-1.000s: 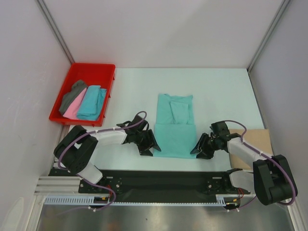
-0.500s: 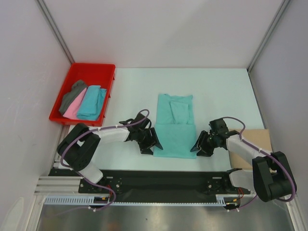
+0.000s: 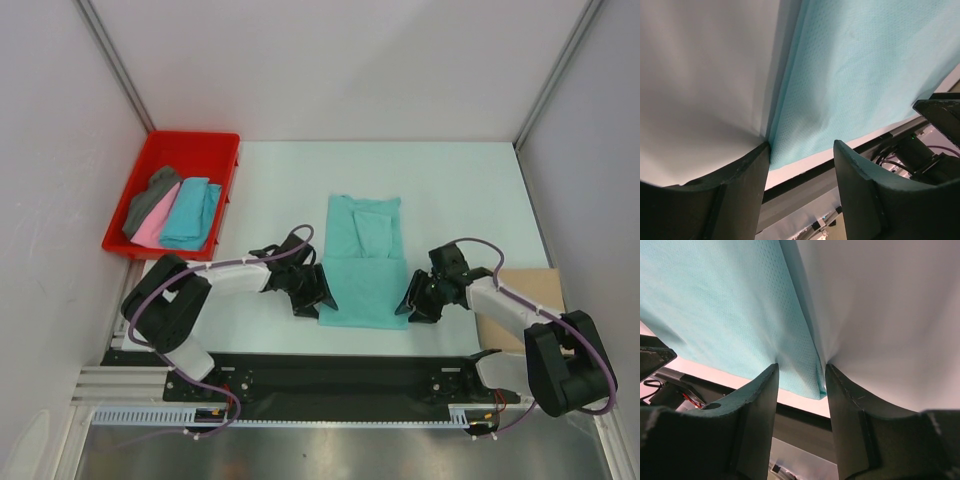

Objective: Fold and stack the t-shirts
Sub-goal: Fold the tshirt

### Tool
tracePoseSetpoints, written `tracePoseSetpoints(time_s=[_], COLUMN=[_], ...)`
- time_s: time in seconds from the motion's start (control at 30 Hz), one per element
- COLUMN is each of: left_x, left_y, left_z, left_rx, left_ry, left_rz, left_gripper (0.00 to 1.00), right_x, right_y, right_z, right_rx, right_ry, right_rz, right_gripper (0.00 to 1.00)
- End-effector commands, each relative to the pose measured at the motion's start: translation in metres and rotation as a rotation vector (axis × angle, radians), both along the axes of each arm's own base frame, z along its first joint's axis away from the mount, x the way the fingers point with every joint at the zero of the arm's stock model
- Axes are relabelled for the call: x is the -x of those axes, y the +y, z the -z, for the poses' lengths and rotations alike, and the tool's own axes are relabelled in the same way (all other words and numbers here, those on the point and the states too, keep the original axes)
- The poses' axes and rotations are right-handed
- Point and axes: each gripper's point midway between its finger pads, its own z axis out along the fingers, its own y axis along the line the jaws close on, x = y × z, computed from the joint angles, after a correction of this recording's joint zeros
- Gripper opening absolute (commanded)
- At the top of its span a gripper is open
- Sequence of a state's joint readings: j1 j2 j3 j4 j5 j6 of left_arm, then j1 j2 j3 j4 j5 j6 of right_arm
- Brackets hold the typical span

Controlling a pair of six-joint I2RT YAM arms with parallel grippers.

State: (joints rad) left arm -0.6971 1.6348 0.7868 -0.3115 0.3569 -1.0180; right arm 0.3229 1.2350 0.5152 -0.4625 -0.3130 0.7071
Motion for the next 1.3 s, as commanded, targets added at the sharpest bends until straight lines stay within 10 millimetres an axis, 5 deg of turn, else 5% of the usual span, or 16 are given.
tracePoseSetpoints(time_s=[0.0, 0.5, 0.67, 0.8, 0.87, 1.27], left_x=[0.01, 0.014, 0.015, 0.018, 0.019, 0.05], left_y=[0.046, 0.042, 0.044, 0.047, 0.05, 0.05], left_z=[0.058, 0.07, 0.071, 0.07, 0.068, 0.039], left_rx=[-0.242, -0.216, -0.218, -0.216, -0.217, -0.08], left_ry=[0.002, 0.013, 0.009, 0.005, -0.003, -0.013], left_rz=[0.015, 0.061, 0.068, 0.089, 0.096, 0.058], left_gripper=[0.62, 0.58, 0.39, 0.08, 0.0, 0.0], right_x=[0.009, 0.012, 0.016, 0.009, 0.005, 0.034], right_y=[-0.033, -0.015, -0.005, -0.002, 0.0, 0.015], right_z=[0.027, 0.039, 0.038, 0.028, 0.018, 0.001], right_rx=[0.195, 0.11, 0.047, 0.018, 0.005, -0.153], right_ry=[0.03, 0.037, 0.03, -0.03, -0.069, -0.04], right_rz=[0.014, -0.039, -0.067, -0.06, -0.064, -0.054], right_gripper=[0.49, 0.43, 0.25, 0.0, 0.0, 0.0])
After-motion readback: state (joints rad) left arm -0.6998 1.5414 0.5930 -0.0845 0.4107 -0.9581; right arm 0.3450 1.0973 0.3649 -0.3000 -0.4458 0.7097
